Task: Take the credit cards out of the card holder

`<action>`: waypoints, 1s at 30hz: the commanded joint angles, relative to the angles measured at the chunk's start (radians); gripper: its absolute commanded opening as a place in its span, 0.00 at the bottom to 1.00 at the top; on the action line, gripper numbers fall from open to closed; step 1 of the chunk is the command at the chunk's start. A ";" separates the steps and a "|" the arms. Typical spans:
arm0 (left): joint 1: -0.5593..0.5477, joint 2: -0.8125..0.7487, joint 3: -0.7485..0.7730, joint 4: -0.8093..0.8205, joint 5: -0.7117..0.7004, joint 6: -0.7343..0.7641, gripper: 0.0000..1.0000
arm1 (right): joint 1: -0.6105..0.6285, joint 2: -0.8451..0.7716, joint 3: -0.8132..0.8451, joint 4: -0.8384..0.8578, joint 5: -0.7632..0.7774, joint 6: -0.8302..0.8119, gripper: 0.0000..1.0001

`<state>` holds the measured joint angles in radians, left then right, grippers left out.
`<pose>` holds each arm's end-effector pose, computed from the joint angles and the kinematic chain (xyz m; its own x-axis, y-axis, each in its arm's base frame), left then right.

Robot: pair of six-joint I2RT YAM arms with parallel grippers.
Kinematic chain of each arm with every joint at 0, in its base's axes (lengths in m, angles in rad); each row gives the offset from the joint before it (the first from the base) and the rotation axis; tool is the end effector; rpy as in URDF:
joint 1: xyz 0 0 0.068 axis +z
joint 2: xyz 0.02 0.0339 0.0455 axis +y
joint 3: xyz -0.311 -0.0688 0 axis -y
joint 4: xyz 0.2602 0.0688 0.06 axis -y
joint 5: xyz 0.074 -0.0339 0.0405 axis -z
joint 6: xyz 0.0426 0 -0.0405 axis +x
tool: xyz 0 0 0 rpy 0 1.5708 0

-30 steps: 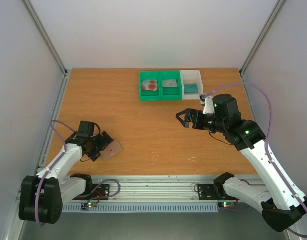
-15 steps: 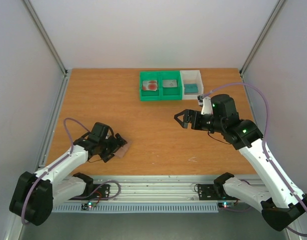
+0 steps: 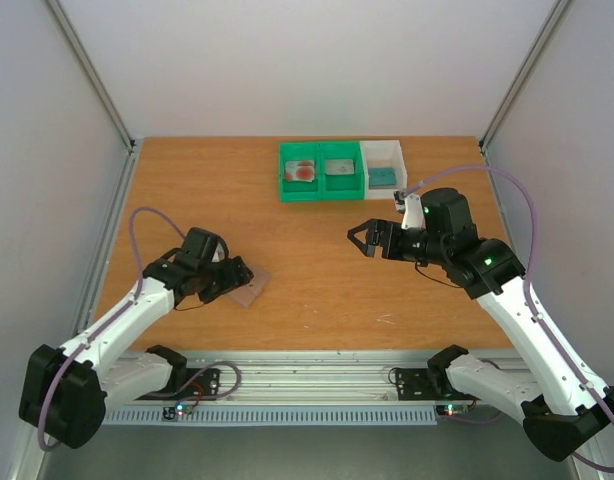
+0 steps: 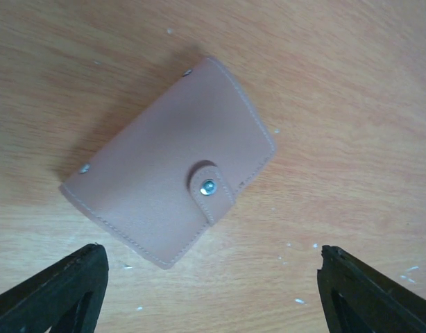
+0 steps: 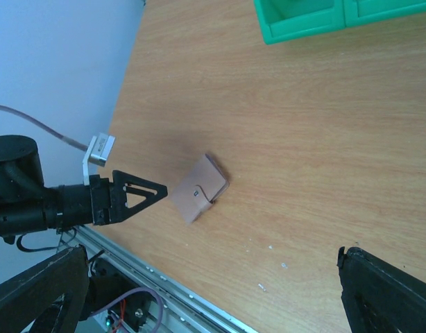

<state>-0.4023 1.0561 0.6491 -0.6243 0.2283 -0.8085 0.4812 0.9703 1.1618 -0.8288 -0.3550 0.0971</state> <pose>0.1701 -0.0828 0.2372 -0.8984 -0.3833 -0.2143 -0.2337 0.8305 -0.5056 0.1526 0.0964 0.4107 -0.5911 -0.2061 -0.7799 -0.6273 0.7253 0.2838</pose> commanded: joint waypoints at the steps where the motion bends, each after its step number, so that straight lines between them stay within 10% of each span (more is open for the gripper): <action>1: 0.033 0.013 0.016 -0.047 -0.039 0.152 0.82 | -0.006 -0.007 -0.001 0.008 -0.010 0.000 0.99; 19: 0.163 0.319 0.049 0.101 0.128 0.310 0.67 | -0.006 -0.034 -0.006 0.005 -0.037 -0.016 0.98; 30: 0.095 0.251 -0.068 0.255 0.365 0.170 0.49 | -0.005 0.021 -0.028 0.018 -0.081 0.025 0.94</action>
<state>-0.2615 1.3537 0.6243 -0.4744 0.4789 -0.5625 0.4812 0.9611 1.1427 -0.8291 -0.3969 0.0975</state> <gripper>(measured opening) 0.499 0.955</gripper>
